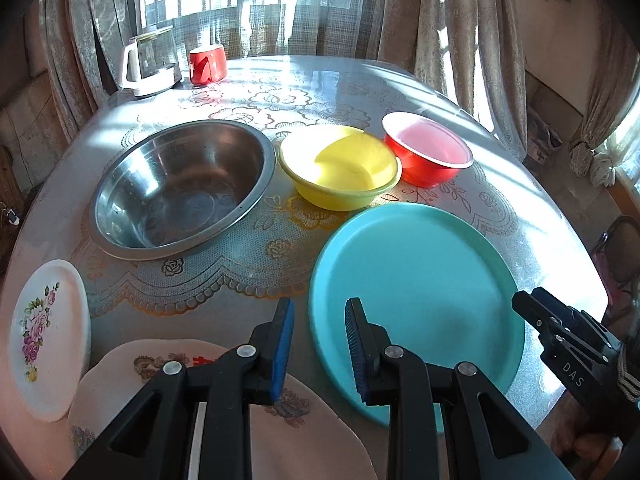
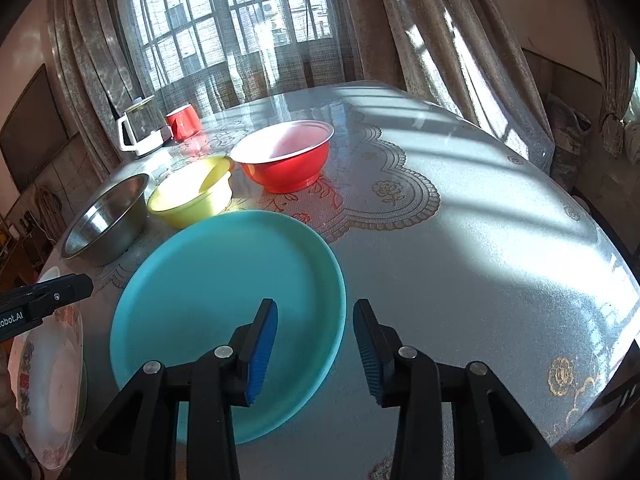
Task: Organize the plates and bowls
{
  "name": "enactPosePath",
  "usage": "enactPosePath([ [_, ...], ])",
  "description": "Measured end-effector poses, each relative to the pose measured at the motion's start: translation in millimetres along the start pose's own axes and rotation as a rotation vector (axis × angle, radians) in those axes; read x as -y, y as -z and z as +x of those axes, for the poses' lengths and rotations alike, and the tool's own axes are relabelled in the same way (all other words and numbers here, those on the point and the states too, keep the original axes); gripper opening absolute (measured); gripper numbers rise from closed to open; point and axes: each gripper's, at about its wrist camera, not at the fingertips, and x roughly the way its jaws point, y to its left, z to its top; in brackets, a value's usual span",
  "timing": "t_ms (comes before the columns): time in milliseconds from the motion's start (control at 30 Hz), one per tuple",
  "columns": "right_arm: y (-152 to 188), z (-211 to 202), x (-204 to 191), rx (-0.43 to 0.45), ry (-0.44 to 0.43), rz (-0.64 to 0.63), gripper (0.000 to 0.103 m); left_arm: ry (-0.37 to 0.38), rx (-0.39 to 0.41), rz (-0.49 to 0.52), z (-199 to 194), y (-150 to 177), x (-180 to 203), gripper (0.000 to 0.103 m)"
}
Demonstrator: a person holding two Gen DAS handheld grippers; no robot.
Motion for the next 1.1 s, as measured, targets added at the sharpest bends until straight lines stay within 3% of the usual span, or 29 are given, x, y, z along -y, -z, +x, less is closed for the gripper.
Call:
enactPosePath([
  [200, 3.4, 16.2, 8.0, -0.05, -0.002, 0.006, 0.039, 0.028, -0.077, 0.028, 28.7, -8.5, 4.3, 0.027],
  [333, 3.1, 18.3, 6.9, -0.049, -0.008, -0.022, 0.016, 0.01, -0.11, 0.063, 44.0, -10.8, 8.7, 0.027],
  [400, 3.7, 18.6, 5.5, -0.045, -0.007, -0.043, 0.012, 0.015, -0.107, 0.062, 47.0, -11.8, 8.1, 0.027],
  [600, 0.5, 16.9, 13.7, -0.053, -0.028, -0.02, 0.01, 0.024, -0.108, 0.07, 47.4, -10.6, 13.5, 0.026],
  [800, -7.0, 12.1, 31.8, -0.027, 0.03, 0.005, 0.009, 0.054, -0.107, 0.085, 49.7, -7.1, 37.2, 0.026],
  [1100, -8.5, 19.9, 42.1, -0.031, 0.074, 0.003, 0.011, 0.023, -0.092, 0.064, 49.1, -4.6, 50.9, 0.026],
])
